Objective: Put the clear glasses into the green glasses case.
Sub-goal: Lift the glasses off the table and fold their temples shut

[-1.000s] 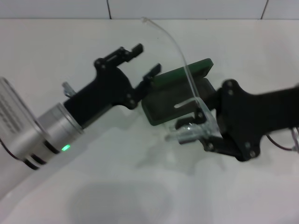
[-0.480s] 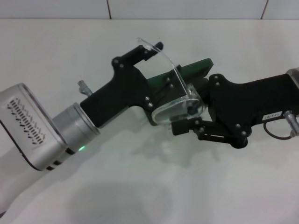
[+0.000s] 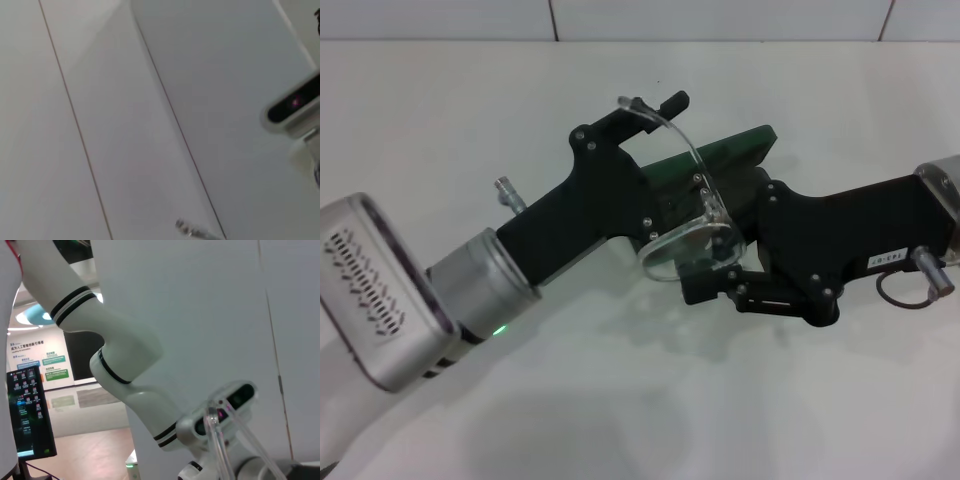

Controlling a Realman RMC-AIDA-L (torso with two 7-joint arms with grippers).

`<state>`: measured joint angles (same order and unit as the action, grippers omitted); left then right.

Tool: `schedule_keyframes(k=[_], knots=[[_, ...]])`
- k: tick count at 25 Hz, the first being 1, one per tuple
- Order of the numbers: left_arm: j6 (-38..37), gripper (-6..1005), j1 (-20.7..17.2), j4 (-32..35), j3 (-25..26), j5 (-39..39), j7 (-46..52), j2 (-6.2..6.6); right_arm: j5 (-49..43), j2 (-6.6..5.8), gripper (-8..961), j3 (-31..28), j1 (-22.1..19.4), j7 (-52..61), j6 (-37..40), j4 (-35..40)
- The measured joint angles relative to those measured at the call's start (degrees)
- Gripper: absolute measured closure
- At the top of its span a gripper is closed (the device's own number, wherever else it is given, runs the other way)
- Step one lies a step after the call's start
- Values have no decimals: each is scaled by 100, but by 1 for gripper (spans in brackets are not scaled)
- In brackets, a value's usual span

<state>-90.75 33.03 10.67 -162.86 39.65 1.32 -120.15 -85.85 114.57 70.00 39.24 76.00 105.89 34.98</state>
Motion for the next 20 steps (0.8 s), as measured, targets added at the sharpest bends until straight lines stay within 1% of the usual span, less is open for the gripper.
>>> schedule_keyframes(k=[6,13,20], knots=[[-291,480,-161,7,11,-38,-154,1,16,-43,835,-12,30,114,0,-87],[-456,480,-293,15,16,-39,-253,-6,16,-66,835,-78,-75,133,1,-89],[-537,479,-307,-8,1,-48,-258,4,-2,-67,835,-310,-182,143,-26,-267]])
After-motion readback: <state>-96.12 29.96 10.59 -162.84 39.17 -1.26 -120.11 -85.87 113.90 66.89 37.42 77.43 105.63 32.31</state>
